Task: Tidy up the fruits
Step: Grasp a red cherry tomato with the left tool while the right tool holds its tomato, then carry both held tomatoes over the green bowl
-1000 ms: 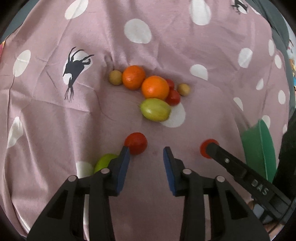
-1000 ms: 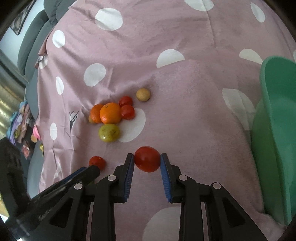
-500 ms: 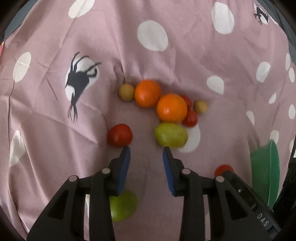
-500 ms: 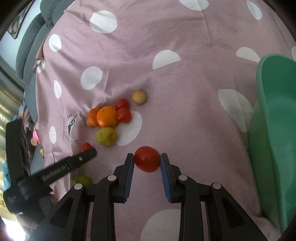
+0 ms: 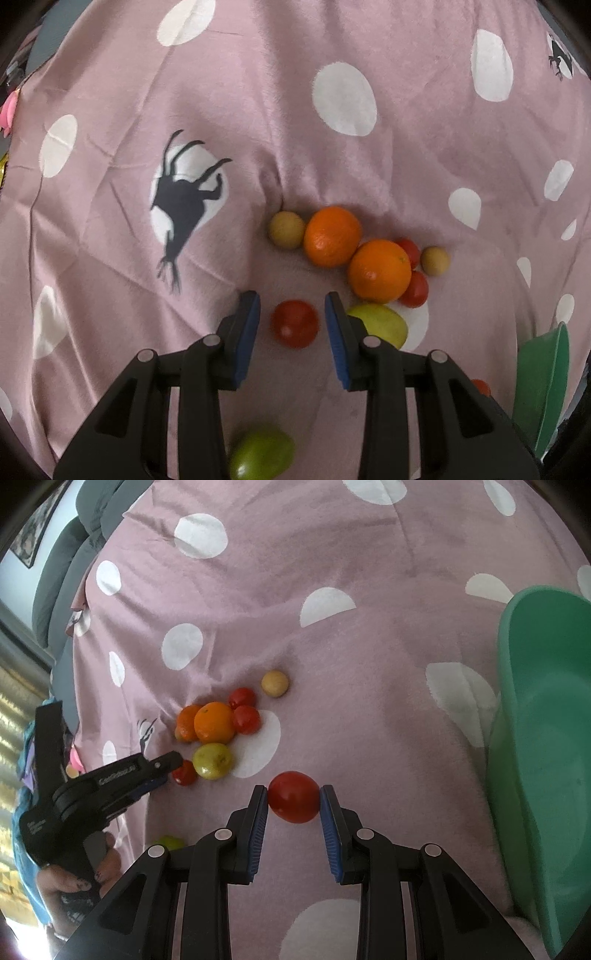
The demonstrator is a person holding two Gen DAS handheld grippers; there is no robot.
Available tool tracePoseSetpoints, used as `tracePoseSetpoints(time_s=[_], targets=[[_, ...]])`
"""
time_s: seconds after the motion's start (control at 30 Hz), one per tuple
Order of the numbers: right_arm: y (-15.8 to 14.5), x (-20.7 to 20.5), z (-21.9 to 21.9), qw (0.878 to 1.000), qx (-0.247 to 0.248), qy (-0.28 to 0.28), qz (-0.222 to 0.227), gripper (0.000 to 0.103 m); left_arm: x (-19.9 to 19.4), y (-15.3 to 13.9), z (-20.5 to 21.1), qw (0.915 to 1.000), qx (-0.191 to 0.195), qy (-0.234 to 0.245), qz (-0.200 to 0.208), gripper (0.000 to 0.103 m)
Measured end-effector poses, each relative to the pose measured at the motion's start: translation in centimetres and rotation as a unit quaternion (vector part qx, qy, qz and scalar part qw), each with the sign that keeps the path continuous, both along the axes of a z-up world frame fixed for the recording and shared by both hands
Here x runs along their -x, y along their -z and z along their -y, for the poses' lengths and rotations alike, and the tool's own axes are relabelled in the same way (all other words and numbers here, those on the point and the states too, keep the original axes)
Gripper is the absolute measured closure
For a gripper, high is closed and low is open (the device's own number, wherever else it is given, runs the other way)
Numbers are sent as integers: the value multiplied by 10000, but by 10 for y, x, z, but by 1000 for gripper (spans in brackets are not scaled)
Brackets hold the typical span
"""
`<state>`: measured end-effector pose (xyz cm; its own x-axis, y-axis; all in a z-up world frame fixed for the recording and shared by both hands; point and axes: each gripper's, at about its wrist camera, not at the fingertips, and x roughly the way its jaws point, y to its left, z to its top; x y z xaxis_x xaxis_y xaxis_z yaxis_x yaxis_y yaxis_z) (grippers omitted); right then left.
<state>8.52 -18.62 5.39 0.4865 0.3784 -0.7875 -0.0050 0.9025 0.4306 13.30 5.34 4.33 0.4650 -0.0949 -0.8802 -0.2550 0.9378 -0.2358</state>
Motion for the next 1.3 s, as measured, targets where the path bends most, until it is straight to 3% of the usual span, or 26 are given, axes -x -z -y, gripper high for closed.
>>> tracePoseSetpoints(time_s=[0.1,0.2,0.33,0.5,0.67,1.0,1.3], targets=[[0,0,1,10000,3,2,-2,73,-3,6,4,9998,81,123,-153,69],[0,0,2,10000,28,48,-16,73,-11,11,13,9995,-168,157,-208,69],[0,0,1,10000,30,61,-26,73,-10,18,13,9994,-141,201,-252,75],[-1,2,1,10000,40,56,5,73,-6,16,22,9987,-418,253,-159,75],[-5,4,2,9999,109,89,87,73,12,2,35,9979,-540,349,94,75],[-25,18,3,9985,267,136,456,73,73,-55,57,9908,-661,834,837,75],[-50,34,18,9943,362,350,940,73,82,-79,101,9798,-651,1376,1300,75]])
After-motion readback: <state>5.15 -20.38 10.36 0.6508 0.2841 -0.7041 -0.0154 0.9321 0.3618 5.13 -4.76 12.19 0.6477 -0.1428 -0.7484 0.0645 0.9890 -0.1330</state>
